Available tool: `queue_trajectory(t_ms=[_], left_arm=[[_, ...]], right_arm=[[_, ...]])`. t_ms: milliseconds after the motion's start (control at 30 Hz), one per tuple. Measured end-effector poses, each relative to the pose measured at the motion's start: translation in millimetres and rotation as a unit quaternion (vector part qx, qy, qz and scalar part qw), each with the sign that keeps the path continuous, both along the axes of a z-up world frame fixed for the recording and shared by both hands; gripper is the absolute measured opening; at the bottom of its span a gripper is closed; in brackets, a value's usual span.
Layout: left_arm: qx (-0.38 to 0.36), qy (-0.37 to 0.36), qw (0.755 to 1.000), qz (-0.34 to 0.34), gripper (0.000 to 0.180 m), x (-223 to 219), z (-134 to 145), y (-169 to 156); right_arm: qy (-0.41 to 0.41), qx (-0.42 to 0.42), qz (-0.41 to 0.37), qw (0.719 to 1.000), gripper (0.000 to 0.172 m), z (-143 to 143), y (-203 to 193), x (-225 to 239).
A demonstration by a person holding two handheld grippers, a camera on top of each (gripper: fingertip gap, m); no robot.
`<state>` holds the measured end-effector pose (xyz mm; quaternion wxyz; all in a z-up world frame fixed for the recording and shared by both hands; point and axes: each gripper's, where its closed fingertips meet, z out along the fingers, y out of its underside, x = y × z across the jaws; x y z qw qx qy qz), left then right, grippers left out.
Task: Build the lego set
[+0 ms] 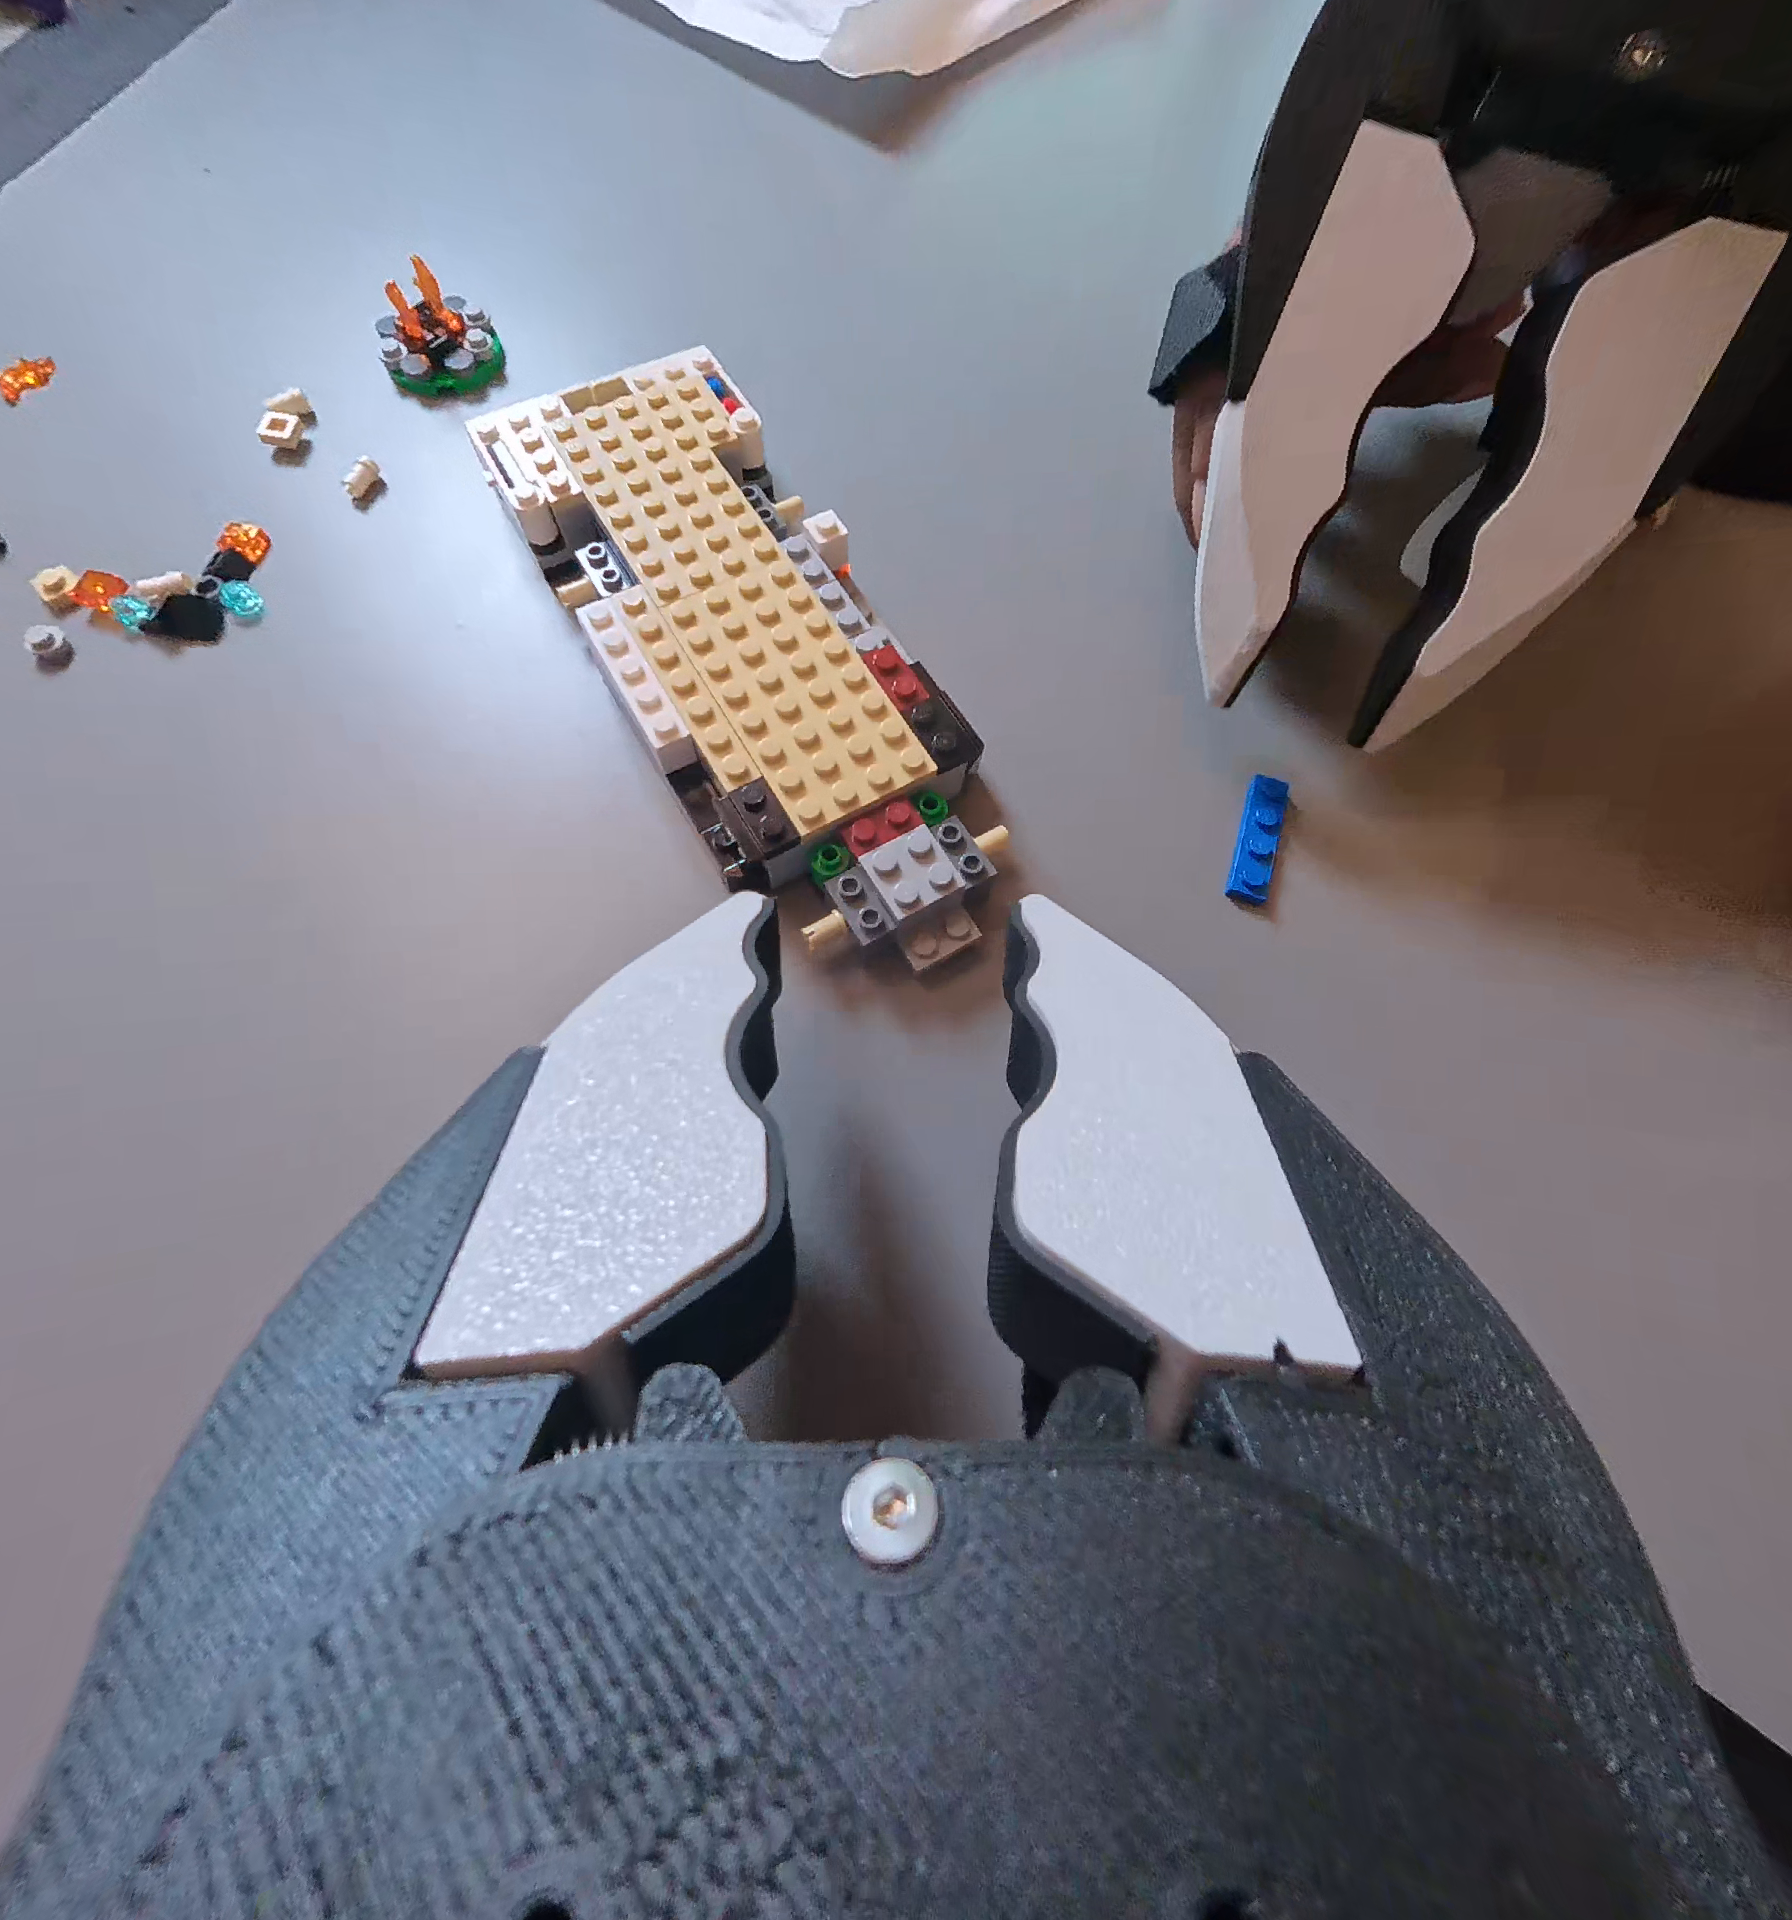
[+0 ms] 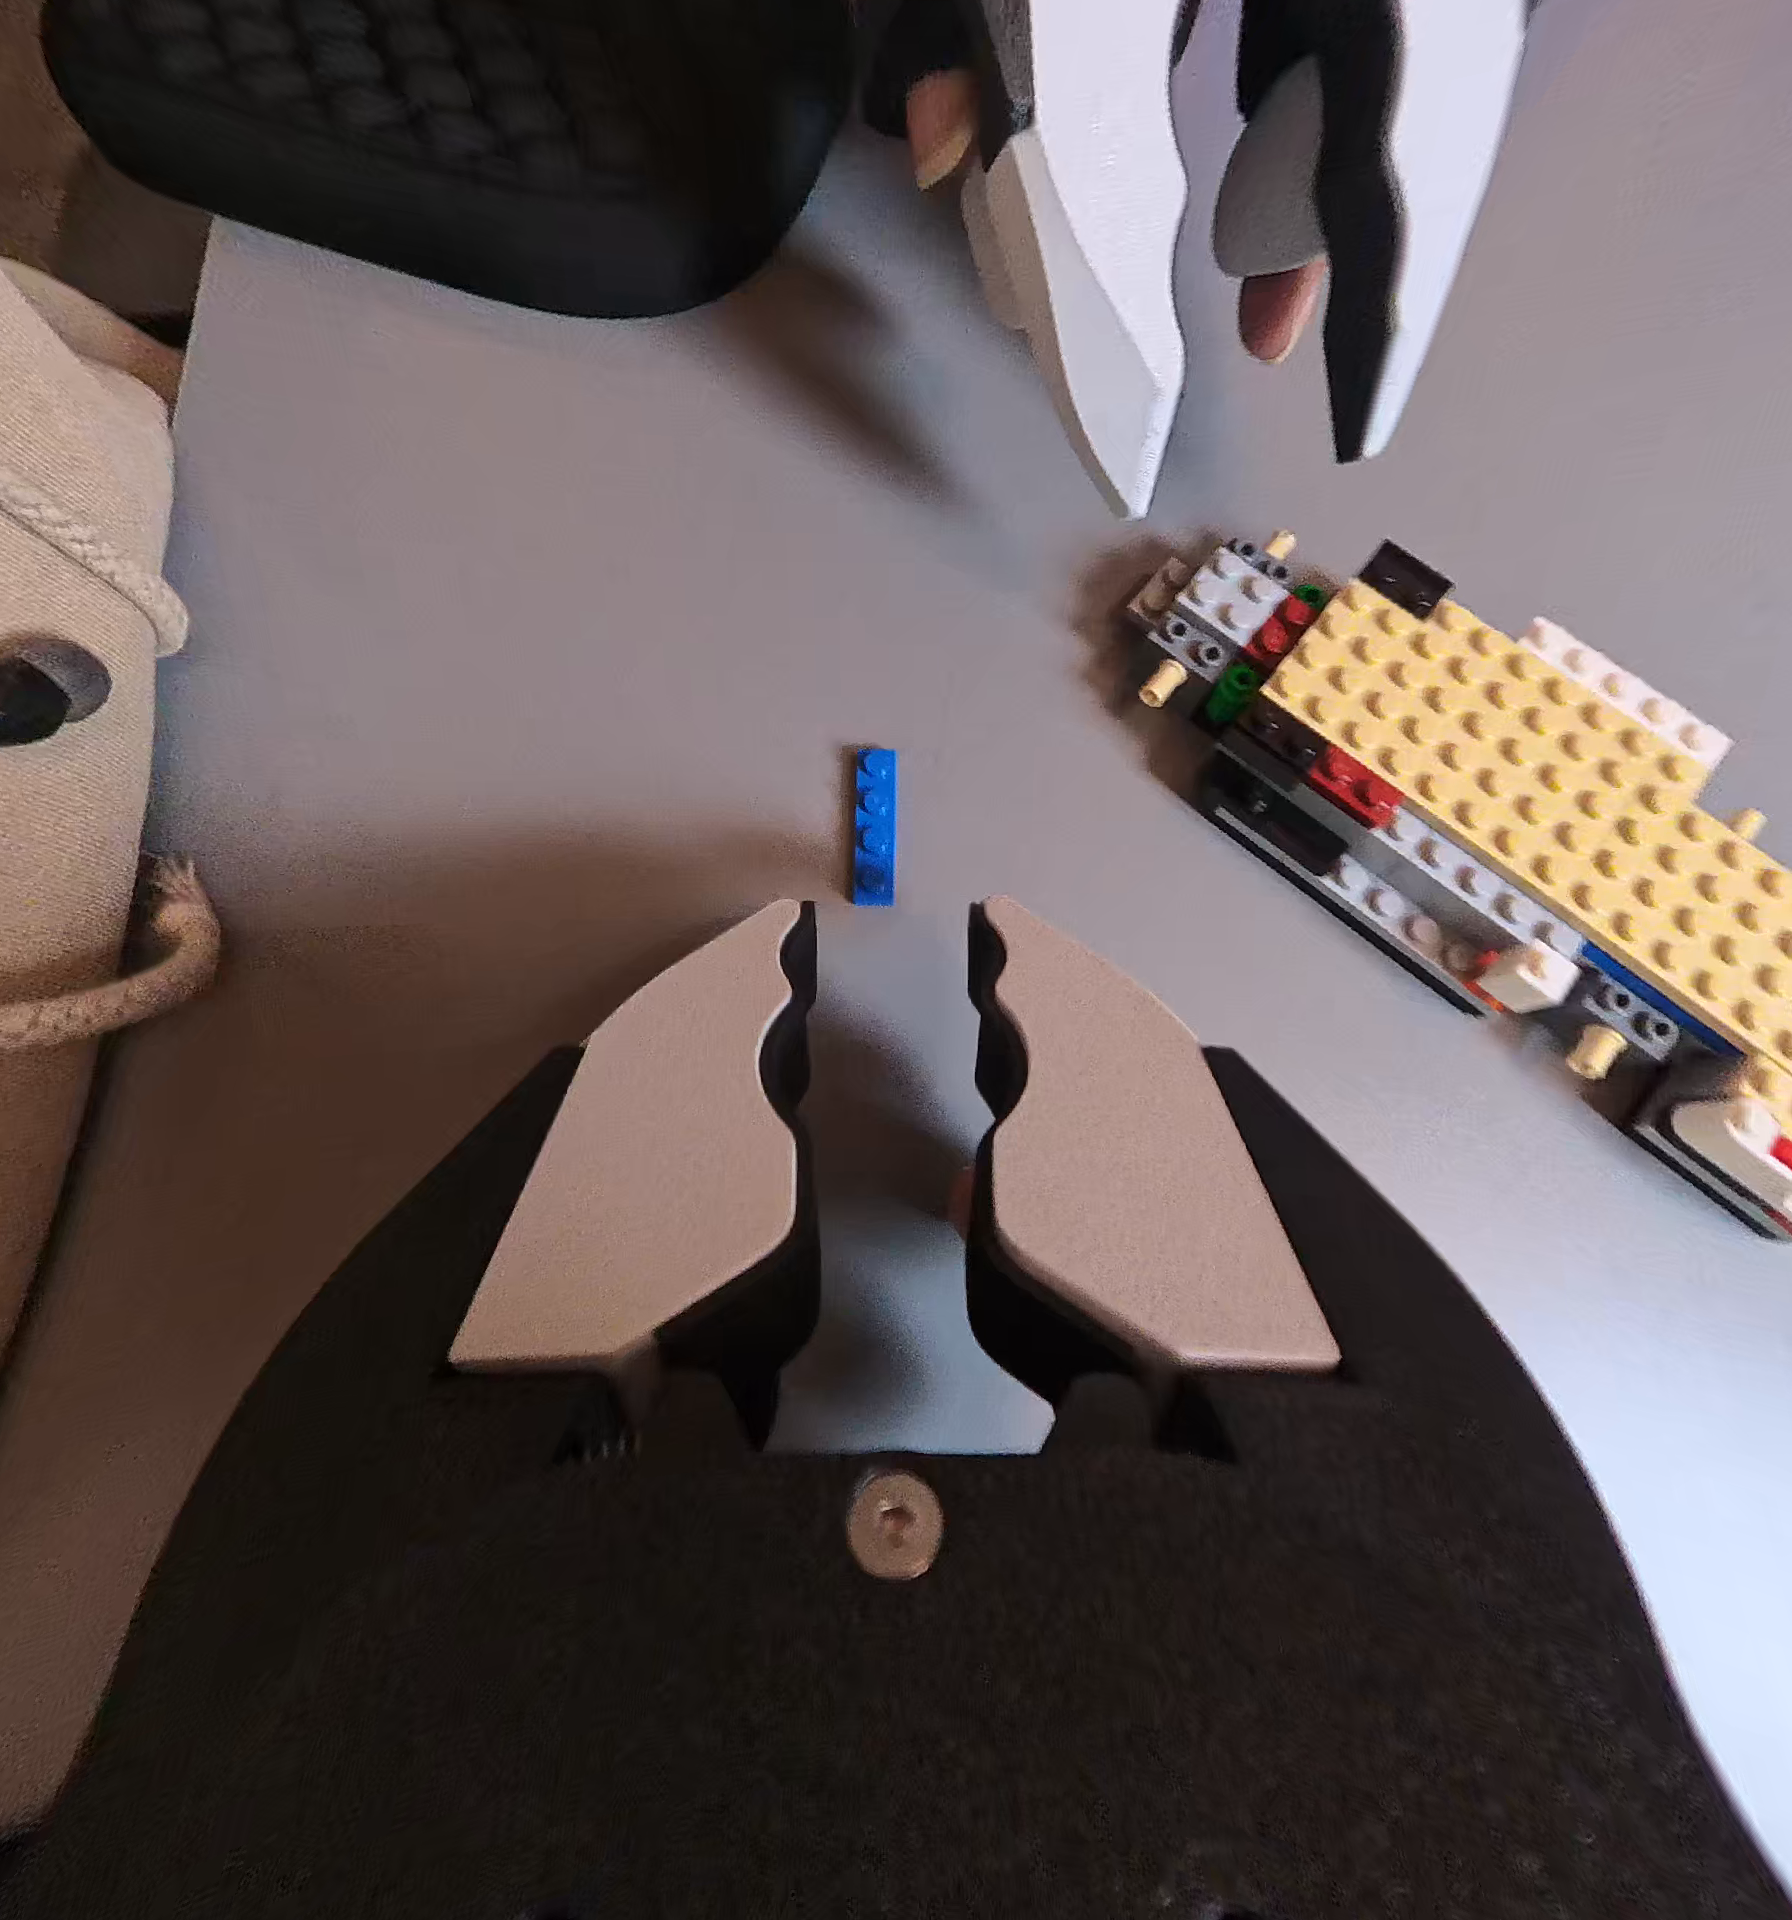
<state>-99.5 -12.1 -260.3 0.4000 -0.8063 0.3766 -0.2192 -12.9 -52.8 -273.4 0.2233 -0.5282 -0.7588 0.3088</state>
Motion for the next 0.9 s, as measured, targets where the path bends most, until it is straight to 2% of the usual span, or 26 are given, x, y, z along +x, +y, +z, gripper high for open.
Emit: queue_trajectory(t_ms=[133,233,267,300,367,500,667,900], left_arm=[[0.022,0.010,1.000,-0.001,0.035,-0.2,0.7,-1.1],[0.008,0.004,1.000,0.000,0.034,-1.2,-4.1,-3.4],[0.006,0.005,1.000,-0.002,0.034,-1.7,-5.7,-4.1],[0.006,0.005,1.000,-0.001,0.034,-2.5,-6.6,-3.9],[0.006,0.003,1.000,0.000,0.034,-2.9,-6.7,-3.8],[0.019,-0.004,1.000,0.009,0.032,-3.5,-1.5,-1.3],[0.005,0.009,1.000,0.021,0.034,-7.0,-10.5,1.0],[0.003,0.025,1.000,0.012,0.036,2.2,-15.8,1.5]], right_arm=[[-0.042,0.013,0.014,0.999,0.026,-5.4,-7.8,-13.1],[-0.080,0.040,0.019,0.996,0.022,-11.7,-7.4,-16.7],[-0.088,0.046,0.024,0.995,0.020,-12.6,-8.1,-17.2],[-0.092,0.045,0.030,0.994,0.011,-12.8,-10.2,-17.4],[-0.098,0.039,0.034,0.994,0.008,-13.0,-12.1,-17.4],[-0.071,0.031,0.017,0.997,0.008,-6.1,-5.1,-16.3],[-0.017,0.016,-0.052,0.998,0.008,15.7,23.6,-9.1],[0.001,0.000,-0.096,0.995,0.008,14.9,39.9,-4.2]])
